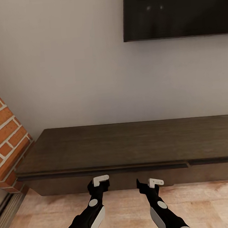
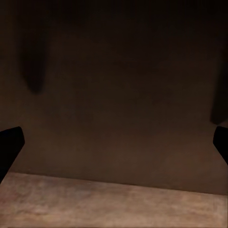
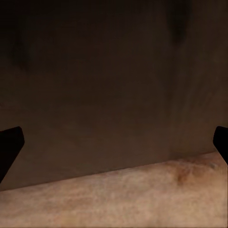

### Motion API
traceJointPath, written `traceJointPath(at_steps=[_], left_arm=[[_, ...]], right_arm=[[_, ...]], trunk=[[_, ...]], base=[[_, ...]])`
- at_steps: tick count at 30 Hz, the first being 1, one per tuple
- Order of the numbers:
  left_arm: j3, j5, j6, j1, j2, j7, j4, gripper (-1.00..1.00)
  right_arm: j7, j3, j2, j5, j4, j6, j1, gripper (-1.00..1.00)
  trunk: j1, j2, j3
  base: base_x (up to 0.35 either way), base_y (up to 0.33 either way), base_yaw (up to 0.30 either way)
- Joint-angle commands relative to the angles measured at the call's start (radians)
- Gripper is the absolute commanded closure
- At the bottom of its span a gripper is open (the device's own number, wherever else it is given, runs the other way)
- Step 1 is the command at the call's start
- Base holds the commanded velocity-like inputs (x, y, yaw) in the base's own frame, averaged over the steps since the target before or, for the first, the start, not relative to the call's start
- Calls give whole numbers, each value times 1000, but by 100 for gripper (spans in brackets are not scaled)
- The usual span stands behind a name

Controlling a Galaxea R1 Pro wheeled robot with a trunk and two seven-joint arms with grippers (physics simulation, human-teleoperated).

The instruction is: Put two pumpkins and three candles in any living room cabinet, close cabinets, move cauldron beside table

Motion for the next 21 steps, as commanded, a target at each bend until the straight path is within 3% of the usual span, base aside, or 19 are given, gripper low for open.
traceJointPath(at_steps=[1,8,21], left_arm=[[-7,8,-5,-1,1,8,0,-100],[-7,8,-6,-1,1,9,0,-100],[-5,9,-3,-1,1,8,0,-100]], right_arm=[[-7,8,-1,-10,1,-4,-1,-100],[-7,9,-1,-10,1,-4,-1,-100],[-8,9,-2,-11,0,7,-1,-100]], trunk=[[0,0,-1],[0,0,-1],[0,0,-1]], base=[[212,89,0],[44,24,0],[-304,0,0]])
